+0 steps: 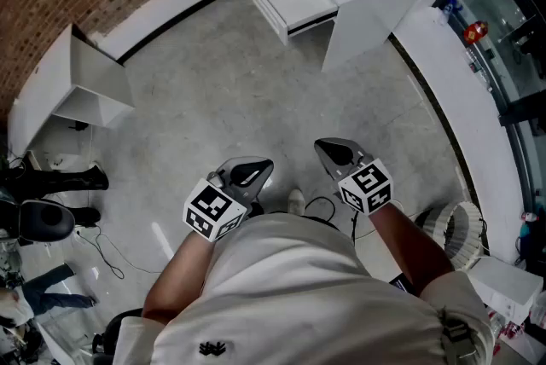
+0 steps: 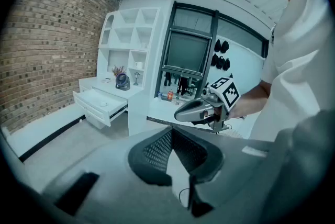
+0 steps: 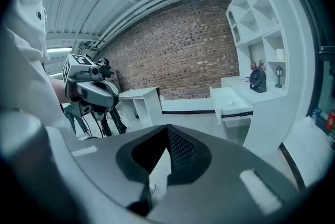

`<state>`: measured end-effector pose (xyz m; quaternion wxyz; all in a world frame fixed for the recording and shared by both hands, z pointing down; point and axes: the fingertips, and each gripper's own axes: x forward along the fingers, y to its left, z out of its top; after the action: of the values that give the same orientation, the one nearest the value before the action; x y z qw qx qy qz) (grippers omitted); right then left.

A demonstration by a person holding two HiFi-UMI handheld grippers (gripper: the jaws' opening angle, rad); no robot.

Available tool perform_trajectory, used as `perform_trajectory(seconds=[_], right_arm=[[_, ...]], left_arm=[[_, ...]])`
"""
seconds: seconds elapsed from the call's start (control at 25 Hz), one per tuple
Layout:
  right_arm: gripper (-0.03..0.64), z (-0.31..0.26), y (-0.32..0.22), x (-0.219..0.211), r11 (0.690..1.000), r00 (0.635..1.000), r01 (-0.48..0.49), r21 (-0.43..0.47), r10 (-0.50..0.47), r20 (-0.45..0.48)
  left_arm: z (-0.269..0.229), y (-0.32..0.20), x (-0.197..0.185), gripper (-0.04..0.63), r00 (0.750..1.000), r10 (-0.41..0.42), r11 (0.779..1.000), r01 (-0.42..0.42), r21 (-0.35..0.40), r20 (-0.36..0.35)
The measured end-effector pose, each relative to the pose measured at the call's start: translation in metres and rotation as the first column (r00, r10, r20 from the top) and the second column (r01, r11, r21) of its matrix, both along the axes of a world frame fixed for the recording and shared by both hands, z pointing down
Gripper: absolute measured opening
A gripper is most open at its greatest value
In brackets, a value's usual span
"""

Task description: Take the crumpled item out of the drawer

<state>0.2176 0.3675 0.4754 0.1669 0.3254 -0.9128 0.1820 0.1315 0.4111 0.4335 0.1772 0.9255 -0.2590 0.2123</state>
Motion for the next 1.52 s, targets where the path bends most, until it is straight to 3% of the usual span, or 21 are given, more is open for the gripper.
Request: perform_trajectory(seconds=[0.24, 0.52, 0.64, 1.2, 1.52], right_arm=[[0.011, 0.009, -0.008, -0.006, 0.999, 0.999, 0.033, 0.0, -0.033, -0.011], [0.014, 0.009, -0.05, -0.022, 1.0, 0.999, -0.012, -0.011, 0.012, 0.037], [0.087, 0.011, -0.083, -0.032, 0.998, 0.998, -0.058, -0.003, 0.058, 0.025], [0.14, 0.0, -0.267, -0.136, 0.966, 0.962, -0.259, 0.024, 0.26, -0.085], [0.138, -0.008, -0.343, -0.16, 0.964, 0.952, -0.262, 0.042, 0.265, -0.155]], left_arm=[[0.006, -0.008, -0.005, 0.005, 1.0, -0.025, 1.0, 0.025, 0.002, -0.006], [0.01, -0.048, -0.029, 0.005, 0.999, -0.012, 1.0, 0.011, -0.01, -0.036], [0.01, -0.08, -0.042, 0.005, 0.998, 0.032, 0.999, -0.032, 0.001, -0.059], [0.001, -0.26, -0.18, 0.005, 0.969, 0.237, 0.971, -0.235, 0.038, -0.071], [0.0, -0.322, -0.228, 0.006, 0.973, 0.187, 0.982, -0.185, 0.031, -0.134]])
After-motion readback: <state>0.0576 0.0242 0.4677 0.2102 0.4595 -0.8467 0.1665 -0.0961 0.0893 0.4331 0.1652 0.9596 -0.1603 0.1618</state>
